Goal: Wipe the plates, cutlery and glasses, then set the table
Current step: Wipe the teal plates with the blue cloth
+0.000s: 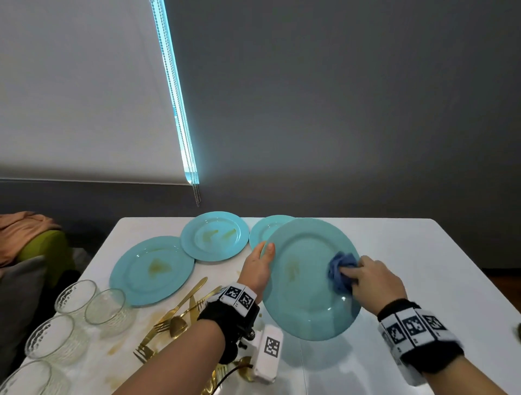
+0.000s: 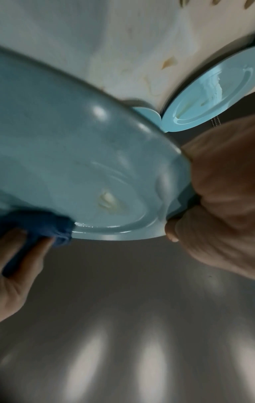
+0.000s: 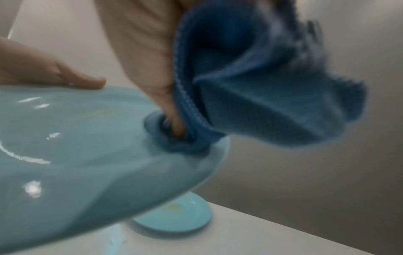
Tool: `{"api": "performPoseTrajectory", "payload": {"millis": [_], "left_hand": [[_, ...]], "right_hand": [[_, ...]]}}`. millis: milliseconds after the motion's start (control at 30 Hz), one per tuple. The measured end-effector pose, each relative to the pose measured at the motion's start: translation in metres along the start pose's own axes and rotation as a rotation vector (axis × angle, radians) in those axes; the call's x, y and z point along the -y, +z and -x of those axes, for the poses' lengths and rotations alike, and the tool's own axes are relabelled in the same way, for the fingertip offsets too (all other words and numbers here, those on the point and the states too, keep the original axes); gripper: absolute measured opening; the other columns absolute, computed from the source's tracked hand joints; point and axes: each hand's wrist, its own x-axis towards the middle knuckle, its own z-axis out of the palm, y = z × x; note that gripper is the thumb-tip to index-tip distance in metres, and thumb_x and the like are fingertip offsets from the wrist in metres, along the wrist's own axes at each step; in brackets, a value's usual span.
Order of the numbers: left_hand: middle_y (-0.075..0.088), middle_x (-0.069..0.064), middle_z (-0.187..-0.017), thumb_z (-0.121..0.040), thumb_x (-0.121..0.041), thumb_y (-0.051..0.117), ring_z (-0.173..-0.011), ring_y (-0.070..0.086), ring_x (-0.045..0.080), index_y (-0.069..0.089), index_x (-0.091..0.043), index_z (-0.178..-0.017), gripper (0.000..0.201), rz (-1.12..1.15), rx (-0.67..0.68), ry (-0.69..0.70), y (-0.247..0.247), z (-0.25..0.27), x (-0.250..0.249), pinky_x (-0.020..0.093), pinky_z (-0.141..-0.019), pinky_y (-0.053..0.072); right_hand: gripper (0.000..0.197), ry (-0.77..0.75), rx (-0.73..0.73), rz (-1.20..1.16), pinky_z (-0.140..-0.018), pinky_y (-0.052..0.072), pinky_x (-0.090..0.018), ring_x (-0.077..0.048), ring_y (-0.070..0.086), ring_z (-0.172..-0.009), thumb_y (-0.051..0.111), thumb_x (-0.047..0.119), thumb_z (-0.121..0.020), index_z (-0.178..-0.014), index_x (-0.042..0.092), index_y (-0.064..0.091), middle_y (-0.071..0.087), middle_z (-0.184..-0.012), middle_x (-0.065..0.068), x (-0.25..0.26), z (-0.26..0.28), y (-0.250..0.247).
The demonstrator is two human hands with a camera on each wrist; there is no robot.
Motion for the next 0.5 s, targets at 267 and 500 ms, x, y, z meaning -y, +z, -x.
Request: {"api": "performPoseTrajectory", "payload": {"millis": [267, 500], "left_hand": [[0.063, 0.013, -0.121, -0.099, -0.031, 0.043, -0.111, 0.060, 0.032, 0.059, -0.018, -0.111, 0.024, 0.017, -0.010, -0.002, 0.000, 0.006, -0.008, 0.051, -0.098, 0.047], [0.063, 0.015, -0.119, -0.098, -0.029, 0.045, -0.106, 0.062, 0.031, 0.059, -0.015, -0.113, 0.025, 0.005, 0.051, 0.015, 0.010, 0.014, -0.010, 0.053, -0.098, 0.047]], "right_hand": [[0.036, -0.082, 0.010, -0.071, -0.082, 0.045, -0.028, -0.022, 0.051, -0.109, 0.044, 0.027, -0.091, -0.118, 0.049, 0.055, 0.053, -0.117, 0.006, 0.013, 0.014, 0.006], [0.037, 0.002, -0.114, -0.109, -0.080, 0.045, -0.030, -0.025, 0.048, -0.109, 0.044, 0.028, -0.094, -0.127, 0.042, 0.052, 0.050, -0.117, 0.000, 0.002, 0.001, -0.004]]}}
